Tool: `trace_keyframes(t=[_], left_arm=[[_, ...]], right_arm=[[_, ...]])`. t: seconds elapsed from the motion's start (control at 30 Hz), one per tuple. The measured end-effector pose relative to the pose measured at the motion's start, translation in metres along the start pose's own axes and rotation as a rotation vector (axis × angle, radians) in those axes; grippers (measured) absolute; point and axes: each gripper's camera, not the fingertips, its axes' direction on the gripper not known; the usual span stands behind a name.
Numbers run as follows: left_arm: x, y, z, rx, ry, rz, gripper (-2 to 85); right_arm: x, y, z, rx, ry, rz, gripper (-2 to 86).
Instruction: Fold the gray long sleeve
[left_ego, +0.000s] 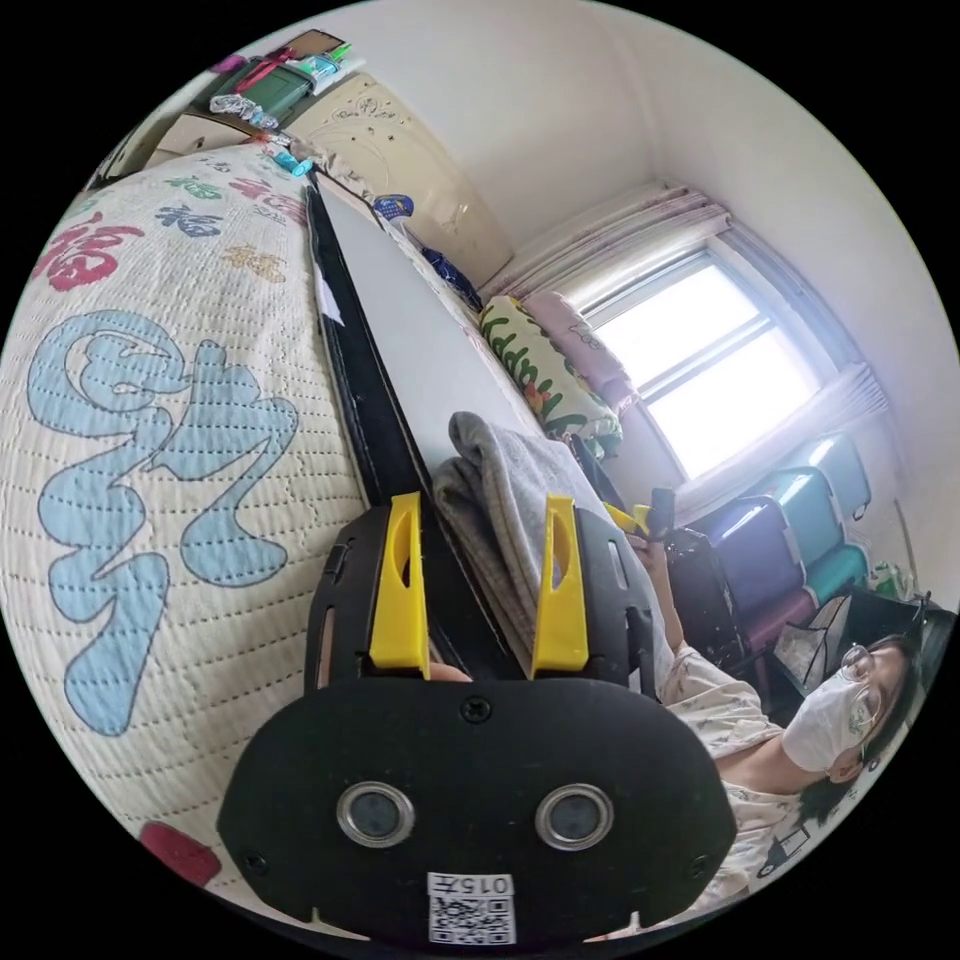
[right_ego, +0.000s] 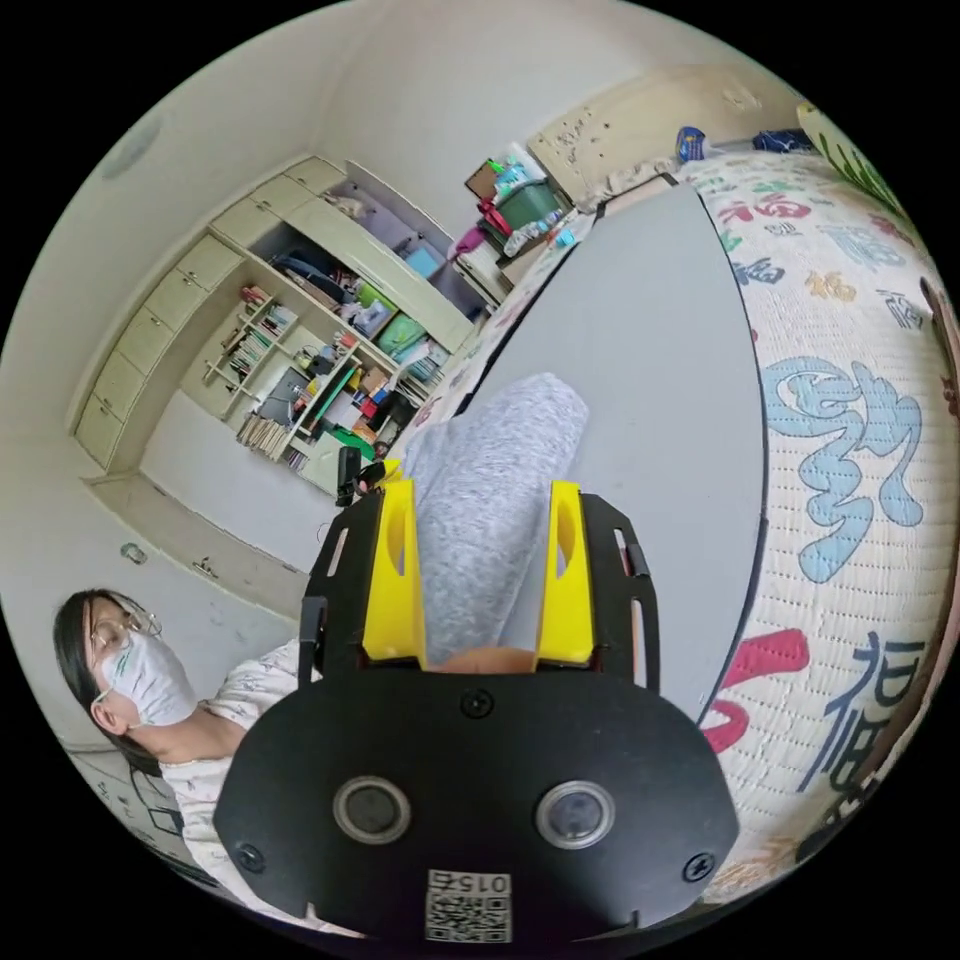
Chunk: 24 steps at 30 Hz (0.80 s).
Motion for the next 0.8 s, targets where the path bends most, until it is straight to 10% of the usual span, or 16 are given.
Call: trace_keyframes(t=[0.8], left_arm=[[0.065, -0.144, -0.135, 0.124, 0.045, 0.142, 8.7]], right_arm=[[-0.159, -0.093, 0.096, 0.027, 0.074, -0.200, 7.4]])
